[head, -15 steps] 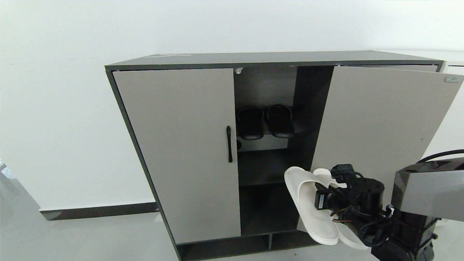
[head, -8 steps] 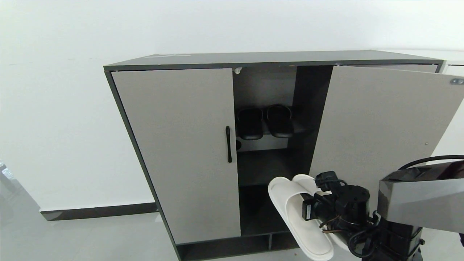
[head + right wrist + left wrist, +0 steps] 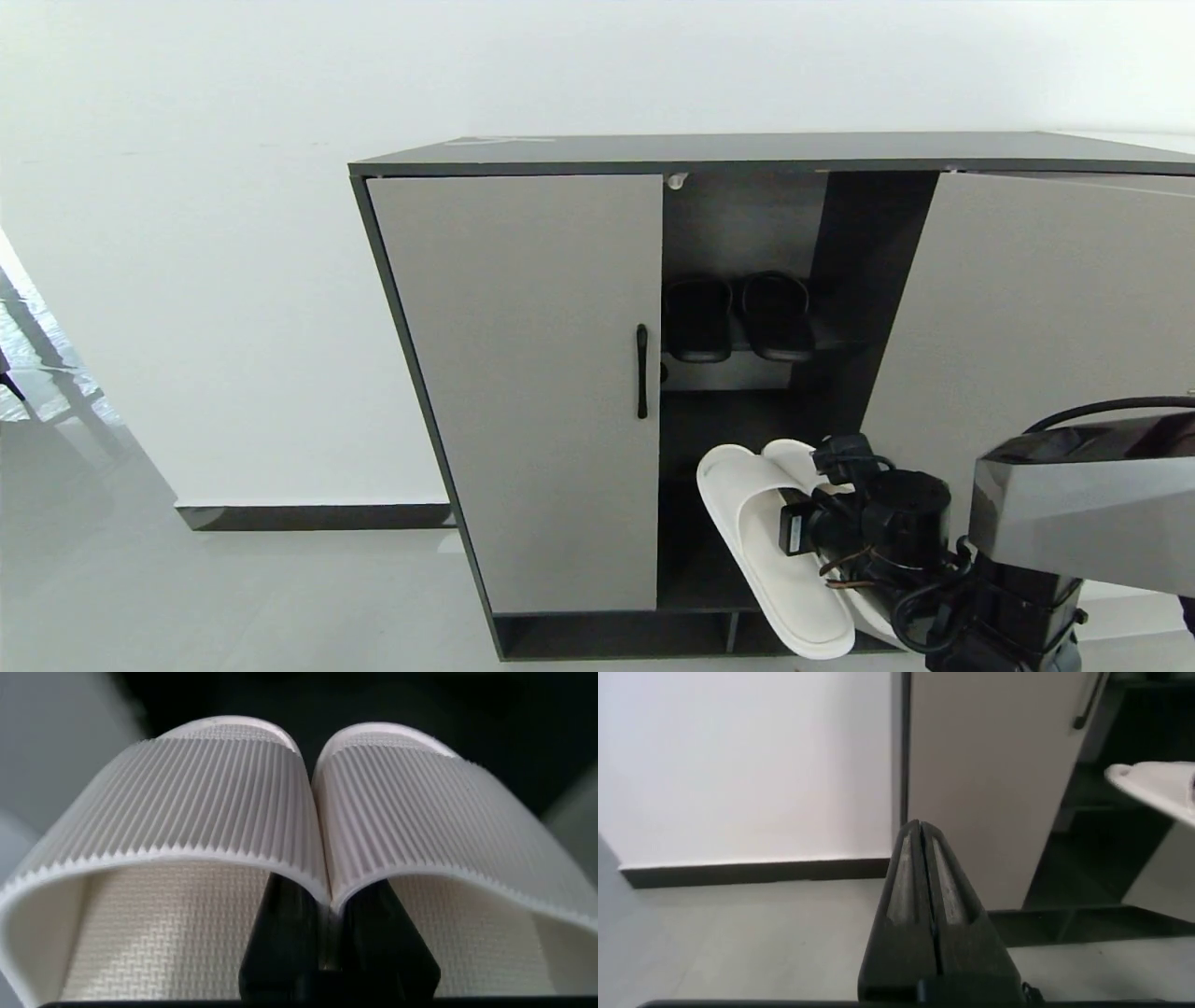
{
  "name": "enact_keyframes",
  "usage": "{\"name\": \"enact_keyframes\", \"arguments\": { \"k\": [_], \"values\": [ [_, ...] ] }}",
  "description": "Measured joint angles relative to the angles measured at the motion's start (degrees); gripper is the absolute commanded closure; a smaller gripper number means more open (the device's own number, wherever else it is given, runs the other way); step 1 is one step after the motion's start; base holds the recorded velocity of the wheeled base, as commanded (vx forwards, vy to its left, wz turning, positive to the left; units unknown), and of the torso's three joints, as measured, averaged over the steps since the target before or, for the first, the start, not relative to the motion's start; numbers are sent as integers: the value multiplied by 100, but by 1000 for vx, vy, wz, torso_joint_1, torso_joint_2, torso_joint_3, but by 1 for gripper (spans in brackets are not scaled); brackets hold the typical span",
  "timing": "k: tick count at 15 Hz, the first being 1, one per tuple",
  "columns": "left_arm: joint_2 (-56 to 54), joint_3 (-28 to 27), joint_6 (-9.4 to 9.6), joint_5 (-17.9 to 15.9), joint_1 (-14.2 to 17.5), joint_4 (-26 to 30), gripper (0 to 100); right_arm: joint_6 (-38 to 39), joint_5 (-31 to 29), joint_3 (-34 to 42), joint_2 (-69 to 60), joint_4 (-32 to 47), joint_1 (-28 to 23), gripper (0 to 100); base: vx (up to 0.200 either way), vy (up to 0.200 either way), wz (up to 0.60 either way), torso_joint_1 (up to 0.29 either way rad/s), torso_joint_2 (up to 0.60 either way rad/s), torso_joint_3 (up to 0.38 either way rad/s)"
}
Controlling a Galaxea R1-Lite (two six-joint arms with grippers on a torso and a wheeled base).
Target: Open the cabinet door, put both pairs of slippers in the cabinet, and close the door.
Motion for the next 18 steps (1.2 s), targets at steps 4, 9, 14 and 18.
{"name": "enact_keyframes", "arguments": {
  "k": [4, 9, 14, 18],
  "values": [
    [0, 0, 10, -2, -2, 0, 100, -227, -567, -380, 196, -2, -207, 100, 200, 0, 0, 0, 0, 2],
    [0, 0, 5, 0, -7, 5, 100, -232, -596, -621, 378, 0, -238, 100, 160, 0, 0, -2, 6, 6],
    [0, 0, 7, 0, 0, 2, 100, -235, -596, -1198, 819, 6, -245, 100, 0, 0, 0, 0, 0, 0],
    [0, 0, 10, -2, -2, 0, 100, -249, -574, -1568, 1211, 2, -111, 100, 0, 0, 0, 2, -1, -56]
  ]
}}
